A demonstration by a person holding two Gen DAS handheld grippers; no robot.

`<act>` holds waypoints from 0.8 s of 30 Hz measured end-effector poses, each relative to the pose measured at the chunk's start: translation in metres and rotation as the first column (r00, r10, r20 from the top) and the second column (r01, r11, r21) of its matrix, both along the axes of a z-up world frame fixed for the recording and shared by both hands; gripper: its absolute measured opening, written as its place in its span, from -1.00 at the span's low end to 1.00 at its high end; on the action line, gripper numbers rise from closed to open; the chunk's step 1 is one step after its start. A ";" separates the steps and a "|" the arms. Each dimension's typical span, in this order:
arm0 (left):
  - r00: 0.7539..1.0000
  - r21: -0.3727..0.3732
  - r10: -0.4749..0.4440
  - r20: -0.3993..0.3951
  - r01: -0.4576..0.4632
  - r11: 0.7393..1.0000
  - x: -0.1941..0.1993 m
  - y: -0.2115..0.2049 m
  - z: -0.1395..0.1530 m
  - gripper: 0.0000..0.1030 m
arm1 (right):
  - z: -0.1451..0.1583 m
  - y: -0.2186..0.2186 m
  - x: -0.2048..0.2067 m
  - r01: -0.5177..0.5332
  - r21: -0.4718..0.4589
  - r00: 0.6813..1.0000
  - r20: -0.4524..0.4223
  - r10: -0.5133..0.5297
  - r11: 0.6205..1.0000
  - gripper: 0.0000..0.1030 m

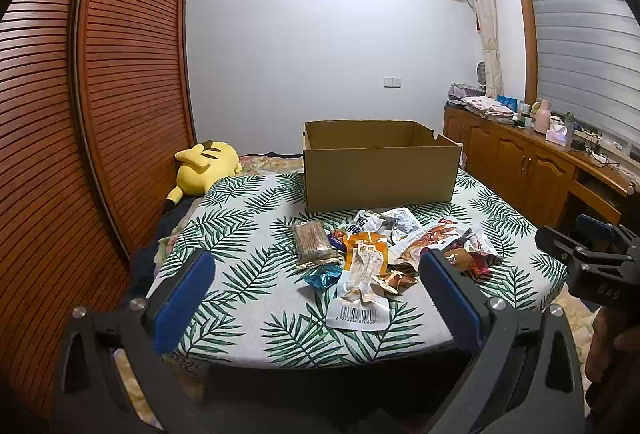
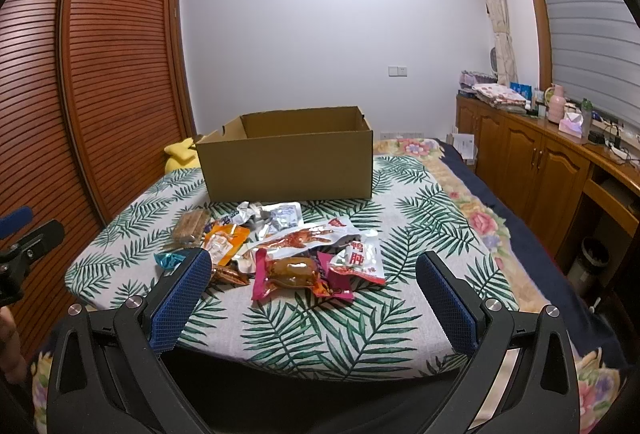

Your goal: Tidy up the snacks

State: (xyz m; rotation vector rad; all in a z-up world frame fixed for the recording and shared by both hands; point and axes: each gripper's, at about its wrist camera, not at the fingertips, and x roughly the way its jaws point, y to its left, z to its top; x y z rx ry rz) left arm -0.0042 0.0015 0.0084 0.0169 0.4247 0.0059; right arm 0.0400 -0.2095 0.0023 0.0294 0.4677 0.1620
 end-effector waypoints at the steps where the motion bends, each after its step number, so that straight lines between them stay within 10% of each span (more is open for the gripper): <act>1: 1.000 -0.001 0.000 -0.001 0.000 1.000 0.000 0.000 0.000 1.00 | 0.000 0.000 0.000 0.000 0.000 1.000 0.000 0.000 1.000 1.00; 24: 1.000 -0.001 -0.006 -0.005 0.006 1.000 -0.002 -0.004 0.004 1.00 | -0.001 0.000 0.000 -0.006 -0.002 1.000 -0.003 0.006 1.000 1.00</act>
